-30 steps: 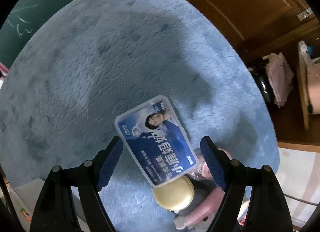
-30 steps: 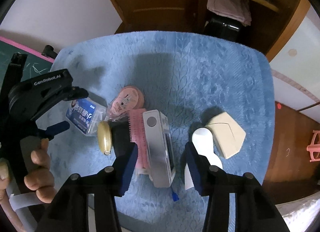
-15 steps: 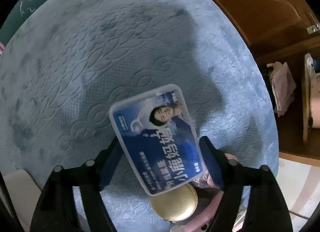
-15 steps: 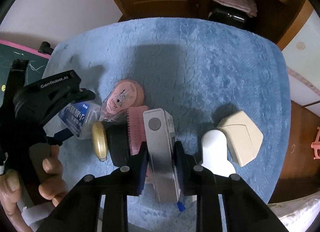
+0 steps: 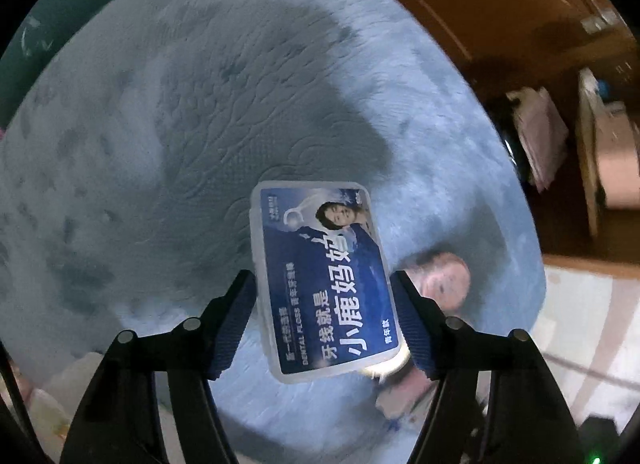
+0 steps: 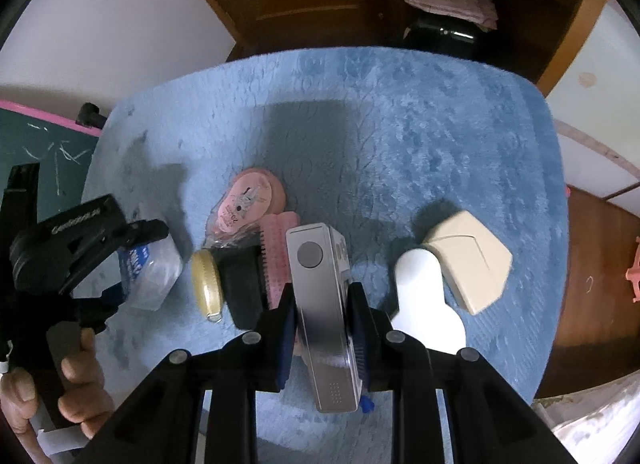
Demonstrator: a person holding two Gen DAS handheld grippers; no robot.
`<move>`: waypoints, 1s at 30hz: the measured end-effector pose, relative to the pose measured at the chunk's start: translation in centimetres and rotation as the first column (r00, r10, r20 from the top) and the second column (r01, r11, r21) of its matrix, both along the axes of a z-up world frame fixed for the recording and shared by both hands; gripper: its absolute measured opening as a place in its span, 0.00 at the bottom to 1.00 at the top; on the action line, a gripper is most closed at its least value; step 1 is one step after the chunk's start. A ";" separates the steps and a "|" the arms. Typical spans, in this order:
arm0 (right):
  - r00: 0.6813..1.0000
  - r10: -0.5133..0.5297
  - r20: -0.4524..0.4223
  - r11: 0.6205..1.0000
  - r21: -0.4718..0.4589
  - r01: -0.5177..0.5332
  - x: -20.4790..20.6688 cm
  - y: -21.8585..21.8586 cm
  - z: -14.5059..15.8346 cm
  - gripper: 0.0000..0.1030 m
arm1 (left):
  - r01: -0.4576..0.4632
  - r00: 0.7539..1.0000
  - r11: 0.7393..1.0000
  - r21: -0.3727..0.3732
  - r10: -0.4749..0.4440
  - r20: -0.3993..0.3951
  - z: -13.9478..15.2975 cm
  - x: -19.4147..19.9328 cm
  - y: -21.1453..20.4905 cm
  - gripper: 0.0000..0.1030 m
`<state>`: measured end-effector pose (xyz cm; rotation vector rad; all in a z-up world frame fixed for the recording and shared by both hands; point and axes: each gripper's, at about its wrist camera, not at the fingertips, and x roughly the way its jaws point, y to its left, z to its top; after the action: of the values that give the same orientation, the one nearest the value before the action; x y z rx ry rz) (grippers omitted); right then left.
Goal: Organize rigid objects
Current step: 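Carry the floss box and silver device toward the white tray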
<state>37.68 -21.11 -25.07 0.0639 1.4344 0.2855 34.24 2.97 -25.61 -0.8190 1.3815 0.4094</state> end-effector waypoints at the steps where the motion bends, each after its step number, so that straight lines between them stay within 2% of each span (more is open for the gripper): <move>1: 1.000 -0.004 0.008 1.000 0.002 0.004 -0.3 -0.1 0.6 0.24 | 0.031 0.999 1.000 -0.002 -0.031 0.010 0.9 -0.3 0.1 0.69; 6: 0.998 -0.031 0.057 0.999 0.016 0.030 -2.3 -0.5 4.1 0.24 | 0.176 0.982 0.984 0.007 -0.176 0.072 5.5 -2.1 0.1 0.69; 10: 0.993 -0.045 0.108 0.999 0.030 0.042 -5.0 -0.3 7.7 0.24 | 0.295 0.947 0.954 0.044 -0.298 0.121 9.6 -4.1 0.4 0.69; 14: 0.986 -0.056 0.158 0.998 0.038 0.051 -7.7 0.3 11.2 0.24 | 0.365 0.913 0.928 0.068 -0.372 0.166 12.8 -5.6 -0.7 0.69; 23: 0.957 -0.064 0.282 0.997 0.047 0.053 -15.6 1.9 18.9 0.24 | 0.523 0.795 0.837 0.163 -0.548 0.262 18.8 -11.6 -1.1 0.69; 30: 0.943 -0.076 0.325 0.997 0.057 0.060 -22.1 2.5 21.6 0.24 | 0.603 0.699 0.763 0.234 -0.646 0.307 21.3 -16.0 -1.3 0.69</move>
<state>15.58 -18.61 -3.46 0.0994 1.0932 0.2590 18.20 1.62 -4.26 -0.2590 1.1738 -0.2023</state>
